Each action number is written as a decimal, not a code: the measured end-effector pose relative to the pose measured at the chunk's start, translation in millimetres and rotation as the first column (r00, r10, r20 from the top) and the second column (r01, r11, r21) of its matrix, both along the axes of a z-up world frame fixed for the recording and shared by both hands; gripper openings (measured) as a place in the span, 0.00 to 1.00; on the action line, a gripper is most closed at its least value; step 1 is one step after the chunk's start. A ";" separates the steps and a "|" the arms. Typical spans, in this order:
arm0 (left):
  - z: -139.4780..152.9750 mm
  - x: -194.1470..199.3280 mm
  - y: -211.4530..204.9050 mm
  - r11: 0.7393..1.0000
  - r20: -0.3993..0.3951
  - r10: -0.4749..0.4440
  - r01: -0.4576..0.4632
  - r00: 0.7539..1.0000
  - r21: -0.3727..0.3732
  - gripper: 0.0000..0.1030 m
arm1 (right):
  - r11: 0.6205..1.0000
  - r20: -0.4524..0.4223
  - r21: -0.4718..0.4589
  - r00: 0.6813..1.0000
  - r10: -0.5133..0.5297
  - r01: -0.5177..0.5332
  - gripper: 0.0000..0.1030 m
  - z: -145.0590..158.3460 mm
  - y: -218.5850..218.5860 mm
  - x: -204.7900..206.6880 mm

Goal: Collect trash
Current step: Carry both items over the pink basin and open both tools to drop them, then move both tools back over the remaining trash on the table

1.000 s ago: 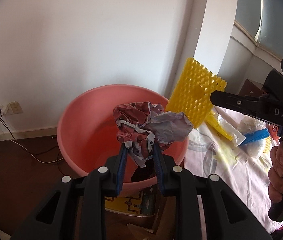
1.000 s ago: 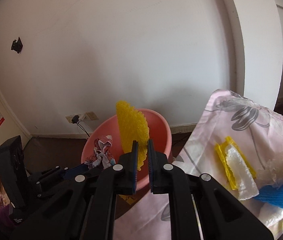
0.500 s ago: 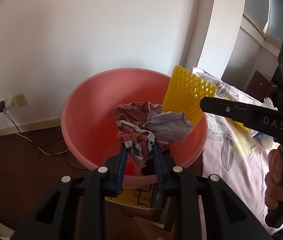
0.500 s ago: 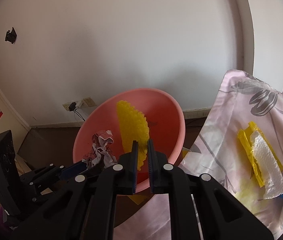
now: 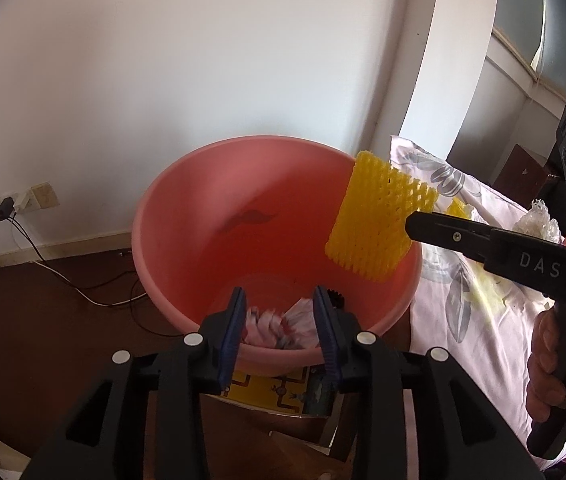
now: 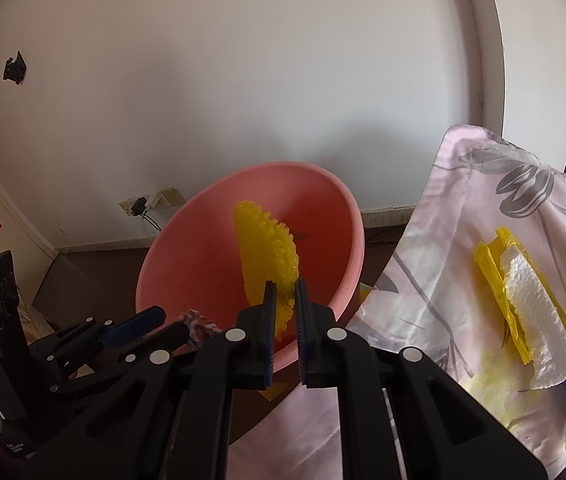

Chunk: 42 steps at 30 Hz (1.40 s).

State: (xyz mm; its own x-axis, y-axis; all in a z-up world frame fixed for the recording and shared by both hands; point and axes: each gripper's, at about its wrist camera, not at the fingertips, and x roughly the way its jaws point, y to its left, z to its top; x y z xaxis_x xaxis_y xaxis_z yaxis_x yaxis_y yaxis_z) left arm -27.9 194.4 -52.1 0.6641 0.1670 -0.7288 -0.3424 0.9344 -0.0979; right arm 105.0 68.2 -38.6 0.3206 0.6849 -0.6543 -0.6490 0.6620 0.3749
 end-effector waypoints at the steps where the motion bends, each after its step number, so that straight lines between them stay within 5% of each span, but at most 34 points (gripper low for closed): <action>1: 1.0 -0.5 0.6 1.000 0.003 0.002 -0.002 1.000 -0.001 0.35 | 1.000 -0.005 0.000 1.000 0.001 -0.001 0.10 -0.7 0.2 0.5; 4: 4.5 -1.7 1.5 1.000 0.012 0.006 -0.006 1.000 -0.001 0.36 | 1.000 -0.013 0.001 1.000 0.004 -0.004 0.11 -1.3 0.1 1.1; 8: 6.6 -3.9 2.2 1.000 0.020 0.003 -0.003 1.000 -0.006 0.38 | 1.000 -0.013 0.022 1.000 0.006 -0.006 0.33 0.0 -2.4 0.9; 24: 20.4 -3.7 -18.1 0.999 0.069 -0.053 0.053 0.996 0.000 0.39 | 0.999 0.053 0.020 0.998 -0.037 0.036 0.34 15.7 -33.2 -13.3; 42: 35.9 25.0 -80.1 0.979 0.112 -0.199 0.202 0.974 -0.019 0.39 | 0.987 0.121 0.012 0.980 -0.159 0.159 0.34 25.9 -124.1 -42.0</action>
